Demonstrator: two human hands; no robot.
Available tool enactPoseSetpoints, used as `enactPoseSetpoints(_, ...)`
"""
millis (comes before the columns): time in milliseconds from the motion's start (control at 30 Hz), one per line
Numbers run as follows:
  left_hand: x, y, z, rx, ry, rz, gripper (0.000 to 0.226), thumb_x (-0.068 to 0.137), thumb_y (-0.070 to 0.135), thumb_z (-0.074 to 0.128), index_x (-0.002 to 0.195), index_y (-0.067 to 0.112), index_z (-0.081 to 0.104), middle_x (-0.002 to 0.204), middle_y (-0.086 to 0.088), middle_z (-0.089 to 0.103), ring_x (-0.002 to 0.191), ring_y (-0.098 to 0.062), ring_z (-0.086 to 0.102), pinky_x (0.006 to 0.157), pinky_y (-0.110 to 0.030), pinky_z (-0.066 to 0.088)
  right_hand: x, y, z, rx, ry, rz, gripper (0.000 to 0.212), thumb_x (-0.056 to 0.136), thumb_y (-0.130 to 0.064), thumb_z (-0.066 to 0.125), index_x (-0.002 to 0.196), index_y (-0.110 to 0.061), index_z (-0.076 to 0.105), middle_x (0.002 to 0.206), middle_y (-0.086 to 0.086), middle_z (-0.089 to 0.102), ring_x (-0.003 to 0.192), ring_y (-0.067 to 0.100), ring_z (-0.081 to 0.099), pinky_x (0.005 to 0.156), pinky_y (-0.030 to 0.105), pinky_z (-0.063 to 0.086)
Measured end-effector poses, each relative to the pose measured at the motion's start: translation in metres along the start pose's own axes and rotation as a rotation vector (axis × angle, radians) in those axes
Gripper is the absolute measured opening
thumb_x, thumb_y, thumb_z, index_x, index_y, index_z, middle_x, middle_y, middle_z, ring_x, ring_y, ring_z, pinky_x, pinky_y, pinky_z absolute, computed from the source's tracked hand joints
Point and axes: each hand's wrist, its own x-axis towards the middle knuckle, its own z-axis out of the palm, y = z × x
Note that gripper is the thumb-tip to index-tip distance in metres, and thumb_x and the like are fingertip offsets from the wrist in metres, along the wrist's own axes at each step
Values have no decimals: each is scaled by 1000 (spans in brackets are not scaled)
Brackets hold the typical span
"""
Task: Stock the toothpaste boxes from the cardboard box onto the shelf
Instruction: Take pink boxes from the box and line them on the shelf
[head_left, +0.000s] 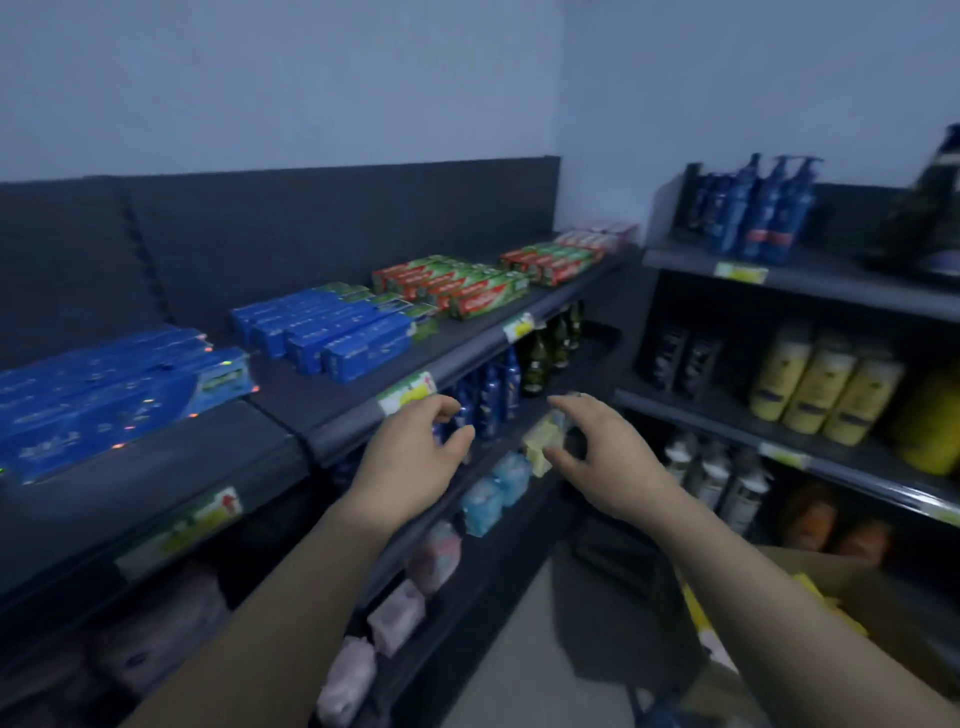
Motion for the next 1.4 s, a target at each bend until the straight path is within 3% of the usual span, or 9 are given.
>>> enactPoseSetpoints(367, 44, 77, 220, -82, -388, 24, 36, 92, 37, 57, 123, 19, 57, 121, 6, 60, 111, -11, 56, 96, -28, 45, -86, 221, -41, -9, -29, 506, 57, 93, -30, 59, 145, -17, 38, 148, 2, 41, 134, 19, 40, 106, 27, 32)
enactPoseSetpoints(633, 106, 101, 355, -92, -661, 20, 36, 92, 33, 58, 124, 16, 57, 118, 3, 61, 110, -14, 57, 91, -26, 44, -101, 351, -28, 48, 2, 842, 52, 87, -26, 63, 137, -17, 50, 133, 3, 59, 117, 22, 57, 87, 25, 39)
enactPoseSetpoints(733, 138, 105, 406, -85, -739, 10, 35, 90, 32, 60, 120, 15, 60, 116, 1, 64, 106, -15, 60, 92, -28, 47, -97, 394, -19, 71, 8, 956, 51, 86, -26, 63, 135, -22, 52, 129, 2, 61, 112, 22, 58, 76, 21, 34)
enactPoseSetpoints(867, 169, 110, 470, -32, -873, 26, 31, 92, 28, 59, 119, 13, 60, 115, 0, 64, 94, -13, 62, 79, -22, 46, -97, 442, 4, 126, 15, 1105, 51, 87, -27, 64, 136, -20, 52, 129, 2, 61, 104, 21, 60, 76, 26, 41)
enactPoseSetpoints(933, 178, 113, 502, -7, -932, 27, 29, 92, 26, 58, 118, 11, 60, 111, 1, 63, 89, -14, 63, 71, -19, 46, -99, 464, 19, 151, 14, 1171, 51, 89, -26, 63, 137, -17, 50, 130, 6, 61, 112, 22, 58, 81, 24, 41)
enactPoseSetpoints(1067, 186, 110, 568, 34, -1012, 12, 24, 90, 25, 61, 108, 11, 63, 107, -4, 67, 101, -21, 63, 88, -31, 50, -104, 504, 49, 171, -25, 1282, 49, 91, -25, 60, 139, -19, 49, 135, 6, 57, 119, 24, 54, 87, 23, 39)
enactPoseSetpoints(1200, 186, 103, 633, 39, -1053, -32, 26, 90, 25, 60, 111, 11, 62, 108, -5, 66, 102, -21, 62, 88, -33, 49, -113, 546, 81, 243, -28, 1344, 49, 90, -19, 61, 138, -19, 50, 131, 9, 58, 115, 27, 56, 88, 29, 44)
enactPoseSetpoints(1300, 186, 97, 677, 59, -1050, -33, 7, 91, 25, 59, 90, 17, 58, 93, -3, 59, 88, -19, 56, 83, -34, 46, -119, 579, 105, 239, -52, 1361, 48, 91, -14, 59, 138, -18, 50, 134, 10, 57, 117, 28, 55, 84, 26, 42)
enactPoseSetpoints(1400, 182, 87, 719, 81, -1025, -83, 25, 91, 23, 60, 70, 22, 46, 87, -5, 56, 78, -18, 52, 70, -30, 41, -126, 609, 128, 252, -70, 1388, 46, 93, -13, 57, 138, -18, 49, 136, 10, 54, 117, 28, 54, 77, 23, 39)
